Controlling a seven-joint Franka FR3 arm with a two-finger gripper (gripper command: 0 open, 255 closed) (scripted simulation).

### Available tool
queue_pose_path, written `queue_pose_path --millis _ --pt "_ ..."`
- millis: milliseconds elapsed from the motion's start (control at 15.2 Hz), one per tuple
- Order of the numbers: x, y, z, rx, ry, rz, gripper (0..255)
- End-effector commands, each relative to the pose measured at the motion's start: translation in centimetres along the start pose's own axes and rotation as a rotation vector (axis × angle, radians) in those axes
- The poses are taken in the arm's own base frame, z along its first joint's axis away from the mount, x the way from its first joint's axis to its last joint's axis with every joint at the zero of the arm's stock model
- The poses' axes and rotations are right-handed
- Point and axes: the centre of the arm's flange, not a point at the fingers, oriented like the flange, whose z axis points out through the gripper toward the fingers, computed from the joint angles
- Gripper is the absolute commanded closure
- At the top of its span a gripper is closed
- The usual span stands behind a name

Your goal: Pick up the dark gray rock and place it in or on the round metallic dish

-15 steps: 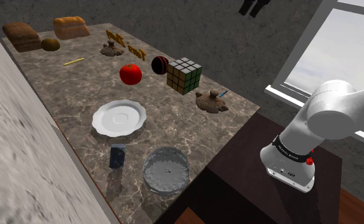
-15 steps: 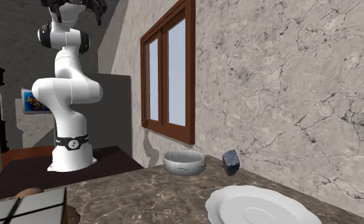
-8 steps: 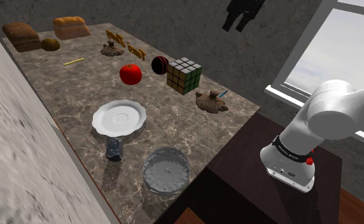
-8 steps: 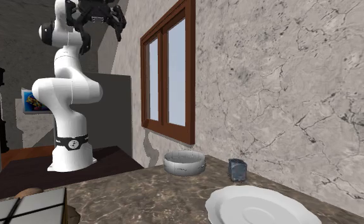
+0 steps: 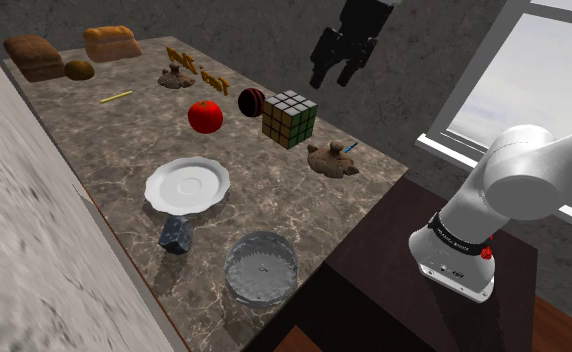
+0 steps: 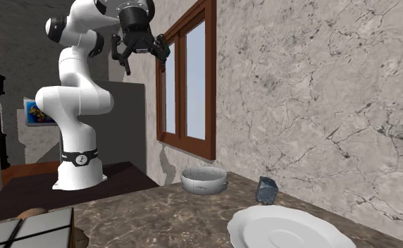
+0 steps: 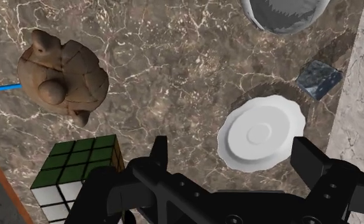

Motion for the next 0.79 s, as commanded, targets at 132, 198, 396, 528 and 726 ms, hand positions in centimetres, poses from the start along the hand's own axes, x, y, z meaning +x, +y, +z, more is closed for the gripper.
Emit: queue_pose_path --millis 132,198,396,528,726 --pt "0.1 -3.5 4.1 -0.002 -0.018 0.036 0" --pt "0.1 -4.3 5.1 -0.003 -0.022 0.044 0" --pt "0.3 -6.9 8.1 -0.005 -0.036 0.070 0" --pt "0.4 -8.6 10.2 -0.007 -0.045 0.087 0" --pt "0.6 -11.2 13.2 -0.009 -0.059 0.113 0"
